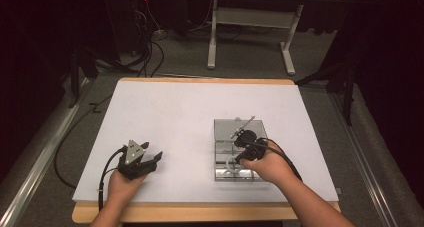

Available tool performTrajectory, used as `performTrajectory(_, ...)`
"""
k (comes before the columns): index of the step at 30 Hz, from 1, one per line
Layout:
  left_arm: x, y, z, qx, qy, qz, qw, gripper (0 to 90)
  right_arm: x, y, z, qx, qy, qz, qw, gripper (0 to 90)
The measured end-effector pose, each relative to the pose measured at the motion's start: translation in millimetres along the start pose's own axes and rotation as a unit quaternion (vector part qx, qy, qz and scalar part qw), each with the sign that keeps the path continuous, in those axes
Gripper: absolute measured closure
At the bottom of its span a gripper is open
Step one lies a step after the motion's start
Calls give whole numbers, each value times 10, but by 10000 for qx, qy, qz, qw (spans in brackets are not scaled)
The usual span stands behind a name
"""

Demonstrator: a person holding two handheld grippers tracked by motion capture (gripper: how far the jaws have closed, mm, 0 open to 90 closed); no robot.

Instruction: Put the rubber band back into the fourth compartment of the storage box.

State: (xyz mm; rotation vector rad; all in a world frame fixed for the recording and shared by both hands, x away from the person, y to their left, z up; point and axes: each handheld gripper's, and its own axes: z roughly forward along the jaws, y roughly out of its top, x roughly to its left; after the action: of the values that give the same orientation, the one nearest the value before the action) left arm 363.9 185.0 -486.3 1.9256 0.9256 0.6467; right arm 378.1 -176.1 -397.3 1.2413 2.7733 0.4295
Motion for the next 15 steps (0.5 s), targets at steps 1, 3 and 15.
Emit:
performTrajectory(1,1,0,-1,-2,0,3,10000,381,15,13,7,6,8,-2,10000,828)
performTrajectory(3,0,-1,-2,-8,0,12,10000,381,38,39,23,8,14,-48,10000,828)
performTrajectory(15,1,0,-3,-4,-6,9,10000,381,172,163,178,136,87,-326,9993,828)
